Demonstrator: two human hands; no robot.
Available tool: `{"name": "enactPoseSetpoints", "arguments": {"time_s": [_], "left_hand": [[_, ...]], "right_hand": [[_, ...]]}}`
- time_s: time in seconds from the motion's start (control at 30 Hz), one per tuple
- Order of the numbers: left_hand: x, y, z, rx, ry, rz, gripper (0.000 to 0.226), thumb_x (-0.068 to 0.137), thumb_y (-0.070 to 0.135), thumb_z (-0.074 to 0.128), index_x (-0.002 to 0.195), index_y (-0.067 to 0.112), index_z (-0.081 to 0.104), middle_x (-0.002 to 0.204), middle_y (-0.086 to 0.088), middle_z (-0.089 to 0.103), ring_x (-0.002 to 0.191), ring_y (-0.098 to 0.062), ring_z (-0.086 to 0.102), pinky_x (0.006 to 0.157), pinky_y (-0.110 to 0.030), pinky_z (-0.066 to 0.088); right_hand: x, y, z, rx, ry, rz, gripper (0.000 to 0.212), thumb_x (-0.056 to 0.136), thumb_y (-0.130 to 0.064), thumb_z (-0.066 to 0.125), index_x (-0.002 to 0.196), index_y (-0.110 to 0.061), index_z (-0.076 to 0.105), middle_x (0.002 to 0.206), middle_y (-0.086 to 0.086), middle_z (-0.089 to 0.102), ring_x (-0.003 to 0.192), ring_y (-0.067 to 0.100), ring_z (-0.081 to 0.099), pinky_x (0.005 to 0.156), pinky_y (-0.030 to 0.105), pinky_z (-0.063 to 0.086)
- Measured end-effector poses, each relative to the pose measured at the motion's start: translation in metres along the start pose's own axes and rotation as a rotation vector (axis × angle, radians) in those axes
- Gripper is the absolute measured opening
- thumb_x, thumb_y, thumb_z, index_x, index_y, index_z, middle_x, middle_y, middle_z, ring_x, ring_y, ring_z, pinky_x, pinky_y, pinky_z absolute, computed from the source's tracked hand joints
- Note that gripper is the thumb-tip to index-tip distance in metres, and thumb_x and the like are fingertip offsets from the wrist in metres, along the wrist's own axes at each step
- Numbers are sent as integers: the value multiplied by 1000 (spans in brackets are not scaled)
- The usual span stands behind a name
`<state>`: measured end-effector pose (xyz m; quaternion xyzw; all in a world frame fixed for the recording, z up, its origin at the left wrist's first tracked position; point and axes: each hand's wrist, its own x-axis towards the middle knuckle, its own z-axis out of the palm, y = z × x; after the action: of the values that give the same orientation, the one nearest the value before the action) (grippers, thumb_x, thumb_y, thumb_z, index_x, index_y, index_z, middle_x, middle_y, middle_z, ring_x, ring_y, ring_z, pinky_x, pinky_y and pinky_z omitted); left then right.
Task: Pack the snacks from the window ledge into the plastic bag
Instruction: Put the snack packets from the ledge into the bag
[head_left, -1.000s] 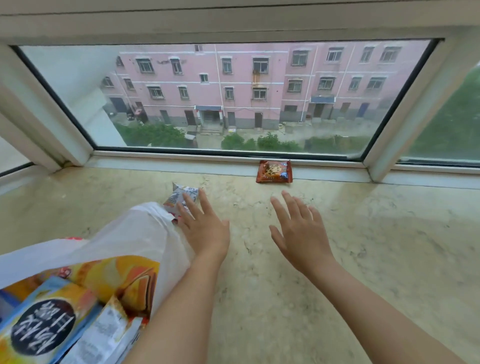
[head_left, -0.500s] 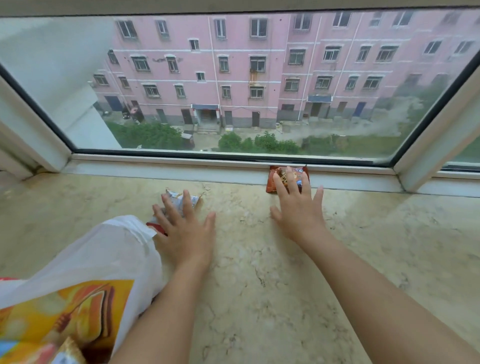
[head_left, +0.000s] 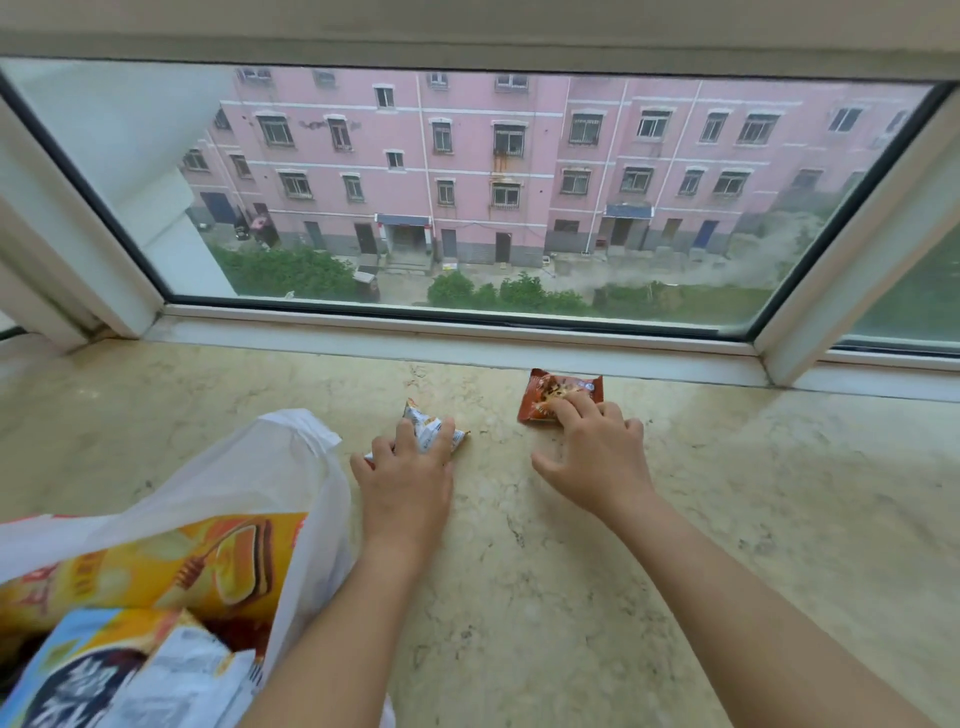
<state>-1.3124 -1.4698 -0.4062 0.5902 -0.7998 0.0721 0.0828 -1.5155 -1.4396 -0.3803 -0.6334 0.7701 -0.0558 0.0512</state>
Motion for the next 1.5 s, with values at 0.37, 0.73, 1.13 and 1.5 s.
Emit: {"name": "enactPoseSetpoints", "arguments": {"time_s": [0.37,0.73,1.13,1.5], "left_hand": [[-93,44,-56,-72,-290,45,44,99,45,39,143,41,34,138,-10,40,107,-27,50,77,-36,46],[-206,67,-78,-509,-423,-220,59,98,49,37,151,32,16,135,-8,32,125,-24,32,99,-35,37],[-236,70,-82,-832,-377,-453,72,94,49,48,153,23,16,150,-7,35,139,-28,28,107,-42,31],[-214,64,-79,-1021,-517,-456,101,75,20,80,152,19,15,129,0,56,116,-20,55,94,-34,47]], "right_hand": [[-164,-25,24,98,230,-66,48,56,-27,60,104,-29,65,98,-9,60,83,20,57,66,36,48],[-288,2,19,69,264,-100,19,74,-27,57,90,-34,64,90,-13,57,88,13,52,71,31,38],[-311,8,4,273,-79,205,75,85,-52,58,149,-35,22,152,-2,28,141,22,22,113,44,22],[-301,4,-2,547,-107,335,76,70,-30,80,138,-27,45,126,-2,53,117,16,51,94,35,45]]}}
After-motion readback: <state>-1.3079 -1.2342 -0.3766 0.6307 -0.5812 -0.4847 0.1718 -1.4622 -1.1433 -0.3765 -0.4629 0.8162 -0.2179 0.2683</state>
